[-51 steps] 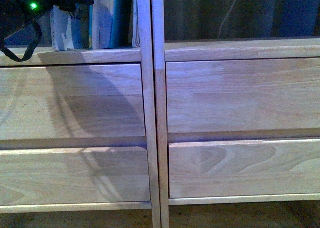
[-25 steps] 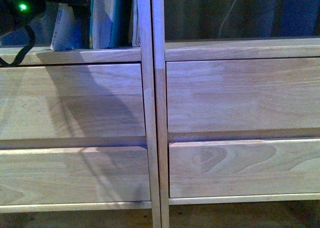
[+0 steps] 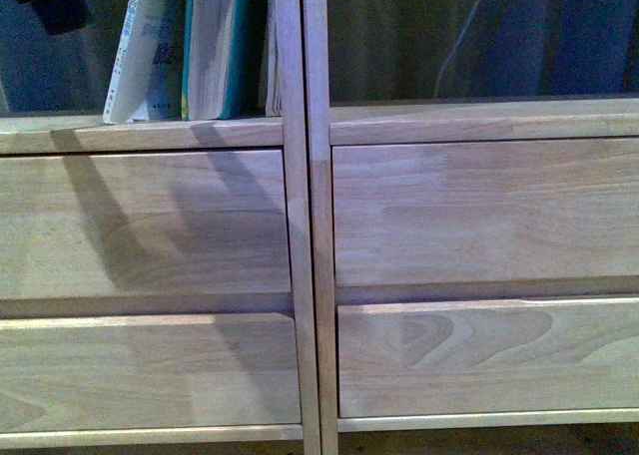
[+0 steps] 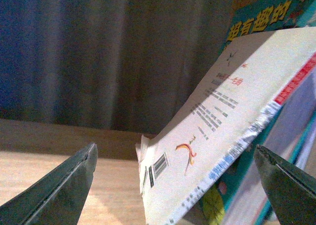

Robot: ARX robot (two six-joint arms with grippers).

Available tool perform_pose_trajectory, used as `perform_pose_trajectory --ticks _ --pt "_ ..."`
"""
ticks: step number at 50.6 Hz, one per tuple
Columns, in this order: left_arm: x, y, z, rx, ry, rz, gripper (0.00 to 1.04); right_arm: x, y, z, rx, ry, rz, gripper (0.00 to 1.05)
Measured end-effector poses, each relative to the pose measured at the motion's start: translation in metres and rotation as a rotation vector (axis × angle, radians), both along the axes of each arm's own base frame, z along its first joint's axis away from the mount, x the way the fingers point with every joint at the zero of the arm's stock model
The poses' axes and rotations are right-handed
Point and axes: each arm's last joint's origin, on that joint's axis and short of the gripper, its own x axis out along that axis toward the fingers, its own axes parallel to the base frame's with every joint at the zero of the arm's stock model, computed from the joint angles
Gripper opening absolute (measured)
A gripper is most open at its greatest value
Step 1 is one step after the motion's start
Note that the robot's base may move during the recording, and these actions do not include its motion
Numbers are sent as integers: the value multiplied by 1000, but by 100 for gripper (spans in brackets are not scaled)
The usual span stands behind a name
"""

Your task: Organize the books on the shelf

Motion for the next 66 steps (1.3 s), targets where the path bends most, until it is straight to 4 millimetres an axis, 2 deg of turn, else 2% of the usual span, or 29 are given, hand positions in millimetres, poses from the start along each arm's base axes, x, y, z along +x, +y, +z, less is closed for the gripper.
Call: perform_pose_trajectory --ticks 7,15,18,22,27,29,31,33,35,38,42,48,55,60,66 --pt "-38 1 -3 -1 25 2 97 -7 0 4 -2 -15 -4 98" --pt "-94 -2 -2 -10 78 -68 97 -19 -1 8 -12 -31 -28 98" --pt "-109 -2 0 -19 73 -86 97 -23 -1 8 -30 -34 -54 98" --pt "-118 -2 8 -28 35 -91 97 -30 -2 5 -69 -27 -124 98" --pt "-119 -1 9 -35 31 -90 97 -33 -2 0 -122 -31 -162 98" --pt "-119 -2 8 -24 72 -52 94 -34 -2 1 -133 -41 -168 98" --pt "-121 -1 1 17 202 67 86 -35 -2 1 -150 -50 -186 97" --pt "-127 3 -10 75 299 155 77 -37 1 1 -210 28 -355 89" --pt "-133 7 -21 111 340 180 68 -40 -1 -8 -348 106 -545 81" --pt "-139 10 -32 131 355 193 59 -42 -5 -25 -492 166 -672 73" --pt "-145 13 -43 145 359 193 49 -45 -9 -43 -612 157 -698 62" --pt "-158 18 -64 160 361 193 24 -50 -16 -77 -715 154 -743 38" --pt "-168 23 -79 164 363 185 3 -56 -16 -95 -738 134 -742 17" --pt "-174 30 -87 168 363 186 3 -58 -16 -106 -746 134 -743 3" --pt "-184 33 -98 166 357 196 3 -63 -16 -124 -756 137 -742 3"
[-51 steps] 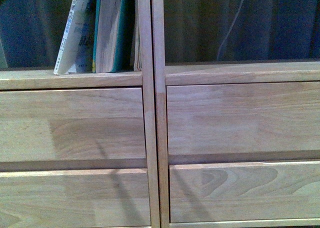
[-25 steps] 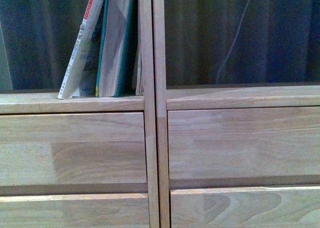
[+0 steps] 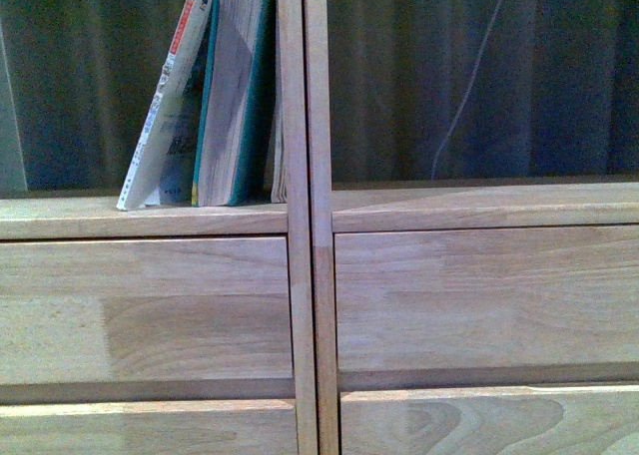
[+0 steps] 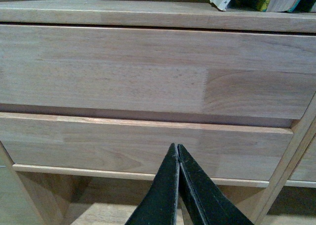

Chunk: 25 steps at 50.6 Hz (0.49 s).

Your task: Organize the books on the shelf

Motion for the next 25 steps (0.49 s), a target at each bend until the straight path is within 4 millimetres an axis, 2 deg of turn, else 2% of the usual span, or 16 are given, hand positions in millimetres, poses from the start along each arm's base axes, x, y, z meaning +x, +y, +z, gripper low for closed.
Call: perform_pose_trajectory --ticks 25 --pt "-21 0 -22 0 0 0 3 -10 0 -29 -2 -10 0 3"
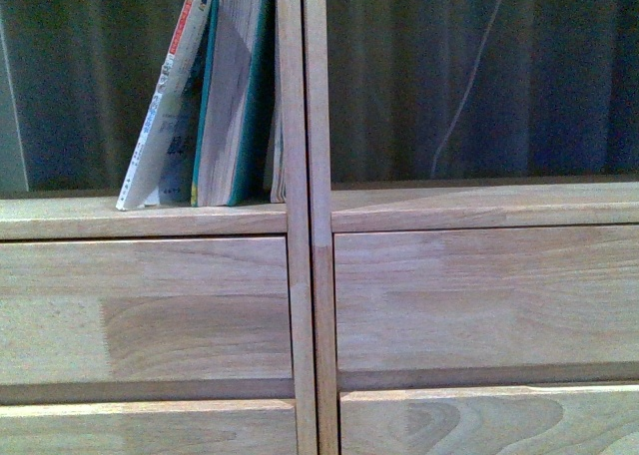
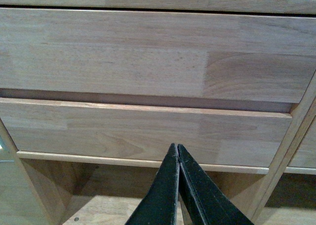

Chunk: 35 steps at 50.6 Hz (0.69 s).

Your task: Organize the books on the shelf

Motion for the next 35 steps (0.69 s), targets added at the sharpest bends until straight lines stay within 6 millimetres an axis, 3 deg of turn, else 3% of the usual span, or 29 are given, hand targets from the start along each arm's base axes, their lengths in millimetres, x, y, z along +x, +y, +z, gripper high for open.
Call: perform_pose_trajectory --ticks 14,35 --pt "-8 0 -11 0 -7 -1 3 -12 0 -13 0 16 -1 3" --pt "-15 0 -11 1 -15 1 3 -14 0 -18 -1 -9 0 3"
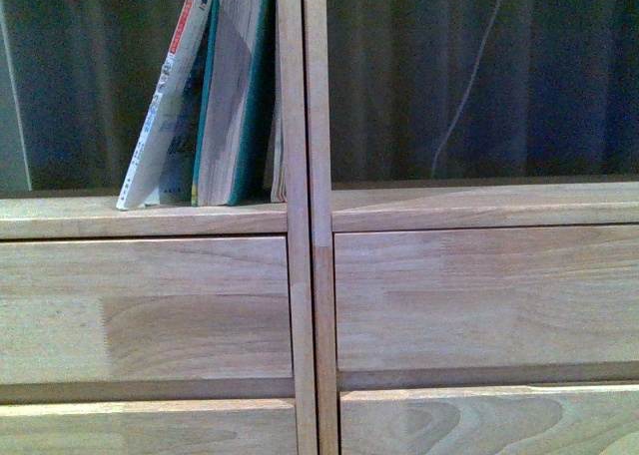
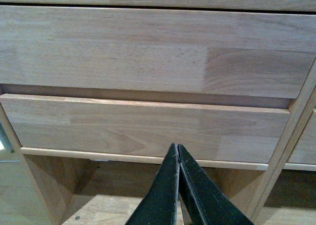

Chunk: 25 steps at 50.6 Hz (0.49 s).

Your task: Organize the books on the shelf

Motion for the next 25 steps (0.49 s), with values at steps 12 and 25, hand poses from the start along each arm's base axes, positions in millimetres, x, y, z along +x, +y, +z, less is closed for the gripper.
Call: perform_pose_trajectory --ticks 12,25 --pt "-11 0 -4 1 19 0 3 0 0 0 -1 0 0 7" --pt "-12 0 -3 1 5 0 22 0 0 0 -1 -2 0 54"
